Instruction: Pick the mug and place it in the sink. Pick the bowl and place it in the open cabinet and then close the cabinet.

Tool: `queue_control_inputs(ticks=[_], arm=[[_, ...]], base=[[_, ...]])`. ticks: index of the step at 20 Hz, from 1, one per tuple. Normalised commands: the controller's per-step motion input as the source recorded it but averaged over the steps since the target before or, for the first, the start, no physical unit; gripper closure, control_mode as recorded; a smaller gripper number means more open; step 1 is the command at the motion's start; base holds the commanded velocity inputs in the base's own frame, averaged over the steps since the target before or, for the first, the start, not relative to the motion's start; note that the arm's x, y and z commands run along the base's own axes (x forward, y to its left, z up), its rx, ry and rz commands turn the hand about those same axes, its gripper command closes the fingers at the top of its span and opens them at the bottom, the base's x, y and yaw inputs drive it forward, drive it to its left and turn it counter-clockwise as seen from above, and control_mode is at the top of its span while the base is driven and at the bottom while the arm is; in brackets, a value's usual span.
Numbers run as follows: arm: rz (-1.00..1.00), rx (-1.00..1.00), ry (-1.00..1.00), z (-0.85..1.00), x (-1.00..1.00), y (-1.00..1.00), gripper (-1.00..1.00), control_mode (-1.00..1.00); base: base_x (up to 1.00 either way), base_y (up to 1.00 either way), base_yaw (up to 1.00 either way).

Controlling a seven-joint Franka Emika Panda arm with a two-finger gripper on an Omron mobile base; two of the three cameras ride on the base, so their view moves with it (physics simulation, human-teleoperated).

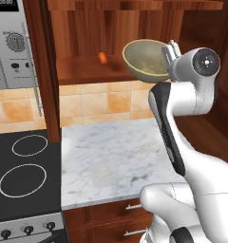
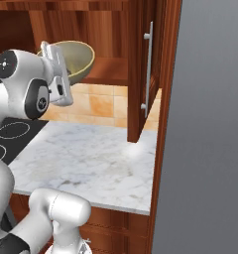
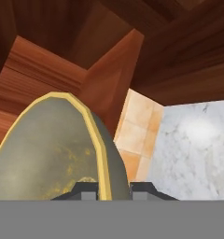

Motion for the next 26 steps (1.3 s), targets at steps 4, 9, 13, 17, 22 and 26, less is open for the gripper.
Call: queue_control_inputs(ticks=[4, 9, 13, 17, 22, 26], arm=[[0.0, 0.0, 0.0, 0.1, 0.52, 0.0, 1.0, -1.0], [0.0, -0.03, 0.0, 0.06, 0.59, 0.0, 1.0, -1.0], [0.0, -0.01, 0.0, 0.1, 0.43, 0.0, 1.0, -1.0], [0.0, -0.01, 0.0, 0.08, 0.24, 0.0, 1.0, -1.0], [0.0, -0.01, 0.01, 0.0, 0.32, 0.0, 1.0, -1.0], [0.0, 0.0, 0.07, 0.0, 0.25, 0.0, 1.0, -1.0]], base=[[0.0, 0.0, 0.0], [0.0, 0.0, 0.0], [0.0, 0.0, 0.0], [0.0, 0.0, 0.0], [0.0, 0.0, 0.0], [0.0, 0.0, 0.0]])
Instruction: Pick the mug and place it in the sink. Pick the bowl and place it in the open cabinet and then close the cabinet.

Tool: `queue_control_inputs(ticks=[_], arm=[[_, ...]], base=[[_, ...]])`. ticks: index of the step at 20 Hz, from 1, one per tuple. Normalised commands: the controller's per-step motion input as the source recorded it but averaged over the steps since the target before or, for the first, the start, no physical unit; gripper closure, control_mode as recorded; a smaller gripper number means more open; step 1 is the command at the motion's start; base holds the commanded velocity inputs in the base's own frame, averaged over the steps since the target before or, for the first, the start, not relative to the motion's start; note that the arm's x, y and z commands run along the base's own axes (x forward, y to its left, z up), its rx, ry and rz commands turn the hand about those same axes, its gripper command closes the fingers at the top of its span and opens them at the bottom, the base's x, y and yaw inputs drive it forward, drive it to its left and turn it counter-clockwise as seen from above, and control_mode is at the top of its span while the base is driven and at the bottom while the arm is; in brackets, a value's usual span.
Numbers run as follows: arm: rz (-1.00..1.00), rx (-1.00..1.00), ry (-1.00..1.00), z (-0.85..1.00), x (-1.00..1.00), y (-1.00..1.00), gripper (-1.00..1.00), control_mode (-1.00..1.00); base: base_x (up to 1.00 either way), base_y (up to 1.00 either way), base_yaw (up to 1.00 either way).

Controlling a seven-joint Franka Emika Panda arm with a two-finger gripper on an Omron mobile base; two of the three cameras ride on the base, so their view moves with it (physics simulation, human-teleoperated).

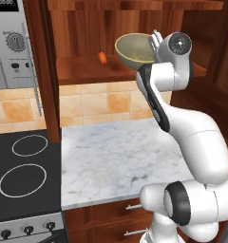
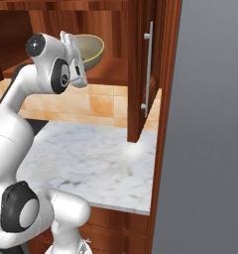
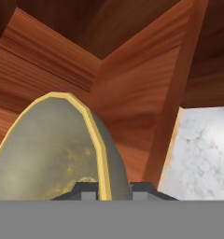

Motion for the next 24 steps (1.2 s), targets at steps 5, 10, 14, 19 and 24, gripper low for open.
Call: queue_control_inputs(ticks=[5, 10, 14, 19, 24], arm=[[0.0, 0.0, 0.03, 0.0, 0.25, 0.0, 1.0, -1.0], [0.0, 0.0, 0.0, 0.0, 0.2, 0.0, 1.0, -1.0], [0.0, 0.0, 0.04, 0.0, 0.19, 0.0, 1.0, -1.0], [0.0, 0.0, 0.08, -0.05, 0.22, 0.0, 1.0, -1.0], [0.0, -0.01, 0.02, -0.09, 0.29, 0.0, 1.0, -1.0]], base=[[0.0, 0.0, 0.0], [0.0, 0.0, 0.0], [0.0, 0.0, 0.0], [0.0, 0.0, 0.0], [0.0, 0.0, 0.0]])
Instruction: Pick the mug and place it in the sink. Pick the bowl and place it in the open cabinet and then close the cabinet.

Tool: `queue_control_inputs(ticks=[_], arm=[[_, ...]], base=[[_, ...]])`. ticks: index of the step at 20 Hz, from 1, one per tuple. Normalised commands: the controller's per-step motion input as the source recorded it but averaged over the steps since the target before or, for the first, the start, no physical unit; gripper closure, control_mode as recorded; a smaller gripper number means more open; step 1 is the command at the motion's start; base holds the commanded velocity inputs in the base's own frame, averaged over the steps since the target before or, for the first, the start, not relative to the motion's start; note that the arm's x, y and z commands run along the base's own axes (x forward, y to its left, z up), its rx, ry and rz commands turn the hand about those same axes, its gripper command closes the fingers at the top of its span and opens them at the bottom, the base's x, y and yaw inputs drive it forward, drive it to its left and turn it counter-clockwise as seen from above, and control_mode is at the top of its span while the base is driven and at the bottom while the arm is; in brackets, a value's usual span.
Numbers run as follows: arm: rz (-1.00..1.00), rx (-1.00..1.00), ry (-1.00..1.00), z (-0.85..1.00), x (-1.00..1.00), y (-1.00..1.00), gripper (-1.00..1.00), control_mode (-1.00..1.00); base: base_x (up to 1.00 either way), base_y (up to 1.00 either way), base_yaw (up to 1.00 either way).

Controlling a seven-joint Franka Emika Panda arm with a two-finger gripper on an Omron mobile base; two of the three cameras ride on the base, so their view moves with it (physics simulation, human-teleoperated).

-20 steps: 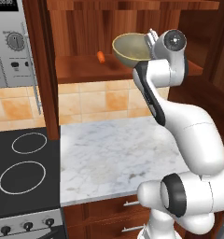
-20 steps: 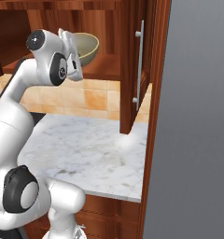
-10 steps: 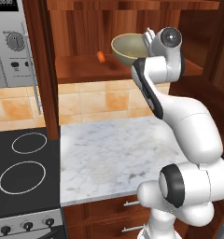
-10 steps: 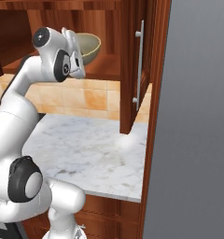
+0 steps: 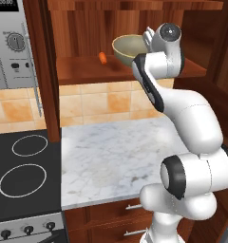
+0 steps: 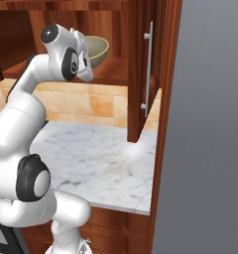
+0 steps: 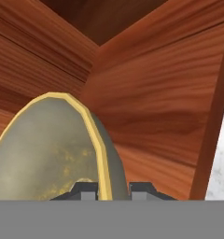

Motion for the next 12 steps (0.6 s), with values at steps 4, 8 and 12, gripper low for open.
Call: queue_control_inputs(ticks=[4, 8, 12], arm=[[0.0, -0.01, 0.0, -0.25, 0.15, 0.0, 1.0, -1.0], [0.0, 0.0, 0.02, -0.08, 0.09, 0.0, -1.0, -1.0], [0.0, 0.0, 0.0, 0.0, 0.02, 0.0, -1.0, -1.0]], base=[[0.0, 0.0, 0.0], [0.0, 0.0, 0.0], [0.0, 0.0, 0.0]])
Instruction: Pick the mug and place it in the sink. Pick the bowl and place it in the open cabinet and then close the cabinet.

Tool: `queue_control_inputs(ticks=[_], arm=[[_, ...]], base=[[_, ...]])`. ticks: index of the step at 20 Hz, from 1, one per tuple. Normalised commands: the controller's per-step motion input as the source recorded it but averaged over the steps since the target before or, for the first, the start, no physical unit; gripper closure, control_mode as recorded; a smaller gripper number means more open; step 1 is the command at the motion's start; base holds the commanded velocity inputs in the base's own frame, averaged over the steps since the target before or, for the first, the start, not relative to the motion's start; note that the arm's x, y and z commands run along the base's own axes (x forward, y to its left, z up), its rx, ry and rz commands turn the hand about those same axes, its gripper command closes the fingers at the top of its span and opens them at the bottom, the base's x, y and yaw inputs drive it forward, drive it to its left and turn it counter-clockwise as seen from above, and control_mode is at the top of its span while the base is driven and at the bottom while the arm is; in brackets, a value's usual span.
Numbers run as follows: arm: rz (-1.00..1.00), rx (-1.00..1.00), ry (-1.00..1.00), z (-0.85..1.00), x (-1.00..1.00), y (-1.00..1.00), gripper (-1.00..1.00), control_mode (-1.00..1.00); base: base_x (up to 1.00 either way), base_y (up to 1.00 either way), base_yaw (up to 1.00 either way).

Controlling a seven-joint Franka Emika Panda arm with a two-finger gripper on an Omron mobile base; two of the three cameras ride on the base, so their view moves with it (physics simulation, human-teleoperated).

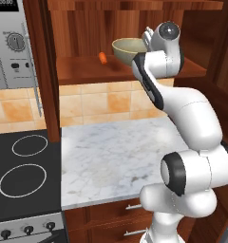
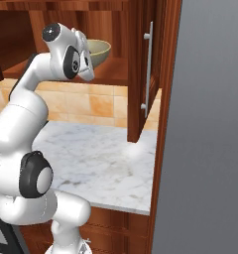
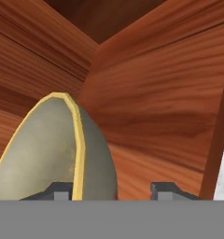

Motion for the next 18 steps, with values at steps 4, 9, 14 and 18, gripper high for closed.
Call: queue_control_inputs(ticks=[4, 9, 14, 18], arm=[[0.0, 0.0, 0.0, 0.0, 0.0, 0.0, -1.0, -1.0], [0.01, 0.0, -0.01, 0.0, -0.16, 0.0, -1.0, -1.0], [0.0, 0.0, -0.15, 0.07, -0.44, 0.0, -1.0, -1.0], [0.0, -0.04, -0.23, 0.3, -0.19, 0.0, -1.0, -1.0]], base=[[0.0, 0.0, 0.0], [0.0, 0.0, 0.0], [0.0, 0.0, 0.0], [0.0, 0.0, 0.0]])
